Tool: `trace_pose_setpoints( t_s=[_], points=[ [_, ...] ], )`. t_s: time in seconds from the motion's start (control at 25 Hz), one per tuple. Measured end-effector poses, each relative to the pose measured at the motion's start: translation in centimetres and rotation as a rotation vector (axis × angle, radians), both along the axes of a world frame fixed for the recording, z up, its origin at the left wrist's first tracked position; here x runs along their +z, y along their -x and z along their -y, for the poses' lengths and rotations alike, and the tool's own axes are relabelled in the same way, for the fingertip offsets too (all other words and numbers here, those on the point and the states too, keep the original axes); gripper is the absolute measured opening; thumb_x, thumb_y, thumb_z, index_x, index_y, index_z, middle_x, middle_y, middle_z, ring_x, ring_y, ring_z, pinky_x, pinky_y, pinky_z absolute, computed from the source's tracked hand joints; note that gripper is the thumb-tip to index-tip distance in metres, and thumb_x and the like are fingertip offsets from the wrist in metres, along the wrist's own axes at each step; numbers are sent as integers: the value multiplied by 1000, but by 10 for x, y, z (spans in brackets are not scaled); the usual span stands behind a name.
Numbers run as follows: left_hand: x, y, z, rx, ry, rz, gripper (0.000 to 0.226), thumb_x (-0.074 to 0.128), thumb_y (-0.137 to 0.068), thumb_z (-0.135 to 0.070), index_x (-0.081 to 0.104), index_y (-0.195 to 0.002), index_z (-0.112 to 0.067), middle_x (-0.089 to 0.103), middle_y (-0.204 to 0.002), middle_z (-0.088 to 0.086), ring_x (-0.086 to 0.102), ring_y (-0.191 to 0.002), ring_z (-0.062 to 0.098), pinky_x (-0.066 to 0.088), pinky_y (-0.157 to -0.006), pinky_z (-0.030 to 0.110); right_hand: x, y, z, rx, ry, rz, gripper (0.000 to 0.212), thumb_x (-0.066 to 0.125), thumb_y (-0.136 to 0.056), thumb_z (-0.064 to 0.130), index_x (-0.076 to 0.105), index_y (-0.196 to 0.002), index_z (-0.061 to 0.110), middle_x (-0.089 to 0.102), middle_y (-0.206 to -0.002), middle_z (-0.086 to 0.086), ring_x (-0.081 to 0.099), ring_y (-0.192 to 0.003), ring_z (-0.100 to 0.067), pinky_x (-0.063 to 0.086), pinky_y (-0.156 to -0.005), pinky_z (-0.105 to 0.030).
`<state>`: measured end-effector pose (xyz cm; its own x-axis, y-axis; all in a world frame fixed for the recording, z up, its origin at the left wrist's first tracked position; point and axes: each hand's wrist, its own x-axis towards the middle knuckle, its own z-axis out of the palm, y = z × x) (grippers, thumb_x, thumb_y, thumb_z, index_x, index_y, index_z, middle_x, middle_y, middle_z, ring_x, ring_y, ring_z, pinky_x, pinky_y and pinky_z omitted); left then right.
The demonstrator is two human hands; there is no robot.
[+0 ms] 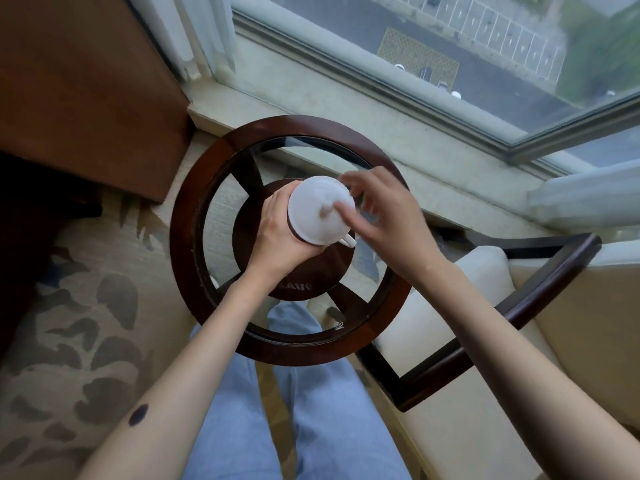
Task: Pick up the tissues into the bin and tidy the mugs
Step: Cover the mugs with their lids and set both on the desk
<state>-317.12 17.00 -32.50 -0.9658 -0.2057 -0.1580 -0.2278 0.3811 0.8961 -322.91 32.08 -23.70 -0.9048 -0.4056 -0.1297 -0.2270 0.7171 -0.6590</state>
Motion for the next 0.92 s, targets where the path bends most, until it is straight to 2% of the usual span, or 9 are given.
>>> trace_pose_setpoints(
  t_s=[0.08,0.16,0.28,0.4,0.48,0.64,0.72,0.8,0.92],
  points=[
    [15,-5,16,68,2,-44,89,85,-49,-32,42,-125,-22,41,-113,-26,42,-115,10,37,-91,23,10,1,3,-54,38,70,16,56,-89,28,62,-101,19,56,-88,12,53,-74,-6,43,-69,-16],
    [32,-11,33,111,16,-87,89,86,-49,-30,43,-125,-16,45,-117,-14,45,-117,17,40,-94,30,17,-3,13,29,1,280,17,52,-91,33,63,-99,23,62,-92,14,58,-82,-3,47,-74,-19],
    [55,-21,66,208,37,-116,90,88,-48,-28,45,-125,-9,47,-119,-7,46,-117,17,37,-95,21,29,-8,48,195,0,435,13,54,-90,37,64,-94,30,64,-88,19,60,-79,1,44,-70,-14],
    [77,-42,105,335,23,-111,90,88,-48,-27,45,-125,-11,52,-124,-4,47,-118,16,38,-95,21,44,-11,98,269,0,401,16,59,-87,38,66,-90,24,65,-80,16,59,-70,0,42,-64,-13],
    [90,-58,134,392,30,-138,91,89,-48,-25,44,-125,-9,55,-127,6,48,-120,18,41,-97,23,52,-19,134,331,-35,342,22,61,-86,37,68,-88,17,67,-81,7,59,-70,-3,43,-63,-15],
    [116,-103,196,539,29,-211,90,88,-47,-34,45,-123,-10,55,-122,0,46,-111,-2,36,-88,1,76,-51,212,444,-1,294,25,62,-87,29,69,-83,6,62,-68,3,51,-58,0,36,-56,-12],
    [126,-131,227,611,5,-197,92,87,-48,-34,43,-126,-14,55,-125,-1,47,-114,3,37,-87,1,88,-71,250,483,18,318,24,62,-87,26,68,-80,3,58,-60,2,47,-52,1,34,-53,-12],
    [135,-167,260,662,-22,-211,98,88,-51,-26,36,-133,-12,49,-133,3,45,-122,9,35,-91,1,101,-97,292,521,39,334,23,62,-87,25,69,-79,4,55,-58,4,46,-49,2,34,-51,-10],
    [150,-232,316,691,-71,-205,111,87,-55,-17,19,-142,-20,31,-141,-2,34,-128,-4,32,-99,6,118,-141,355,585,73,321,20,60,-88,23,71,-82,8,59,-63,-1,48,-57,-4,35,-55,-15]
  ],
)
